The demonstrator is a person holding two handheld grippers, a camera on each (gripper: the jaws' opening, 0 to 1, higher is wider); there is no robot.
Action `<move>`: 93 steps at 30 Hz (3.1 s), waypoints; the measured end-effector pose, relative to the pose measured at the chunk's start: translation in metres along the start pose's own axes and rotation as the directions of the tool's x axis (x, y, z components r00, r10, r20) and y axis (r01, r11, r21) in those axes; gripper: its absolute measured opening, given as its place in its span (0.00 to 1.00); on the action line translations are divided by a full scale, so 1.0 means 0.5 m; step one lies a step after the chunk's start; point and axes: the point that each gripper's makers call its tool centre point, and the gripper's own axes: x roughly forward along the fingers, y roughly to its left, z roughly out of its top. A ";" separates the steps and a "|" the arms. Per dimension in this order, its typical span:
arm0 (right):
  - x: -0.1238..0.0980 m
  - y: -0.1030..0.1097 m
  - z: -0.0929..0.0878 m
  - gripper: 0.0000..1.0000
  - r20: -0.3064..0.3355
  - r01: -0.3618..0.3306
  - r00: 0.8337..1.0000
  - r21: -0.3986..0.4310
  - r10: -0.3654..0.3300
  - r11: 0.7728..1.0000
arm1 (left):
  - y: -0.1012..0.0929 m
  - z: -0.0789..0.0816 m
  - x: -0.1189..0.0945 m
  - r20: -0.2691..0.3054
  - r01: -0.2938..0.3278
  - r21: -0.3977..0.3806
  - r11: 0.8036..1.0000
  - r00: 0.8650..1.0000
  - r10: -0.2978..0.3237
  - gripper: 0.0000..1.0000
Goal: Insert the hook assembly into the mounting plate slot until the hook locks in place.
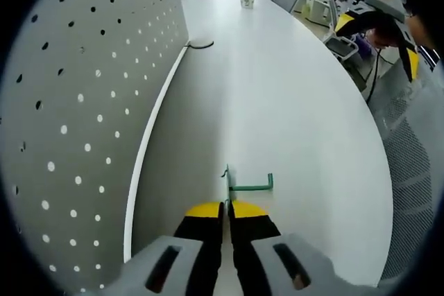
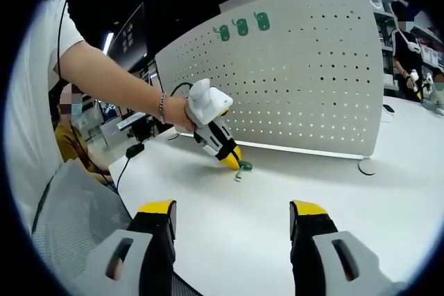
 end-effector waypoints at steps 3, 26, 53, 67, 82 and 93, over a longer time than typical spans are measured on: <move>-0.001 -0.001 0.001 0.64 0.003 0.002 1.000 0.001 -0.002 1.000 | 0.002 0.000 -0.001 0.015 -0.006 -0.046 0.999 1.000 0.006 0.03; 0.001 -0.004 0.018 0.64 0.025 0.005 1.000 0.003 -0.005 1.000 | 0.014 0.036 -0.050 0.180 -0.054 -0.095 0.994 0.981 0.070 0.03; 0.003 0.002 0.049 0.64 0.067 0.001 0.998 0.012 -0.001 1.000 | 0.021 0.105 -0.153 0.384 -0.178 -0.154 0.972 0.895 0.225 0.03; 0.009 0.012 0.067 0.64 0.092 -0.014 0.996 0.013 0.012 1.000 | 0.009 0.126 -0.213 0.458 -0.240 -0.204 0.949 0.833 0.309 0.03; 0.009 0.023 0.111 0.65 0.140 -0.028 0.990 -0.001 0.027 1.000 | -0.001 0.143 -0.277 0.535 -0.285 -0.266 0.921 0.750 0.388 0.03; 0.006 0.033 0.141 0.65 0.180 -0.039 0.983 -0.010 0.040 0.999 | -0.009 0.137 -0.341 0.582 -0.318 -0.342 0.884 0.667 0.465 0.03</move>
